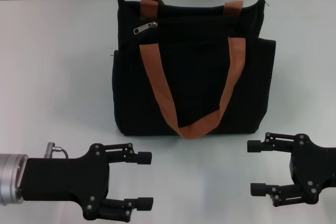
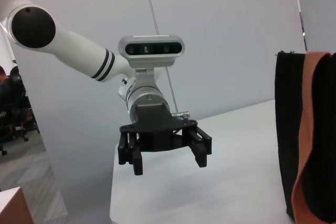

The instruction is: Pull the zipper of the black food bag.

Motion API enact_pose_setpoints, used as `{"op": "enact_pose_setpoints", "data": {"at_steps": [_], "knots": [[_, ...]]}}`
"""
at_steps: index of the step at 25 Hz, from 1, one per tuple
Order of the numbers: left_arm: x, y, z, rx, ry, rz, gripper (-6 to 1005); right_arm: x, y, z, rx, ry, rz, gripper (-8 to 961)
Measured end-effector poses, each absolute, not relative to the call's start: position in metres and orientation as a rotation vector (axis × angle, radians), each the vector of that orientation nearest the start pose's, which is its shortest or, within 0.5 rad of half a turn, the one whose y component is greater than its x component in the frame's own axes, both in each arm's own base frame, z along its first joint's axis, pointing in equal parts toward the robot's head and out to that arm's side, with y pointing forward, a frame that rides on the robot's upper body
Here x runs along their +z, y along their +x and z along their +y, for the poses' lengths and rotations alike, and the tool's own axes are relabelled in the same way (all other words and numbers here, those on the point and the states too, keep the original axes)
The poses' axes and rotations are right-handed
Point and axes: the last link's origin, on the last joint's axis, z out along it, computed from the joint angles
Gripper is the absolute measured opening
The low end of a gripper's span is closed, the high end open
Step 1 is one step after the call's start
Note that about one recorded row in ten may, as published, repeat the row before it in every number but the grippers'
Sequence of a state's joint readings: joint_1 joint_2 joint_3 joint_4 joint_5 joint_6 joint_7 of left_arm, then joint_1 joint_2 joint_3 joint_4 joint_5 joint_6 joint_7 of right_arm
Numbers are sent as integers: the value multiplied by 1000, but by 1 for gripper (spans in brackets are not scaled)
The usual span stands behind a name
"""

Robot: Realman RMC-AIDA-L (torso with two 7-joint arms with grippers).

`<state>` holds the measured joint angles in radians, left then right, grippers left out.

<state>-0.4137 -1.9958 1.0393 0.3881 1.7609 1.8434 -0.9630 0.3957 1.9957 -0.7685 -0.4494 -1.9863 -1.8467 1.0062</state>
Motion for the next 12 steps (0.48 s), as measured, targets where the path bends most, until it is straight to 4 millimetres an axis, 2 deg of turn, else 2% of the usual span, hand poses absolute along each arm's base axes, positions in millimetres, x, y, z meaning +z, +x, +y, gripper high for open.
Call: {"op": "enact_pose_setpoints", "data": {"at_steps": [12], "knots": [[-22,-277,233,-1022,-3024,-303,778,-3,296,241,898,-2946,380,816]]}}
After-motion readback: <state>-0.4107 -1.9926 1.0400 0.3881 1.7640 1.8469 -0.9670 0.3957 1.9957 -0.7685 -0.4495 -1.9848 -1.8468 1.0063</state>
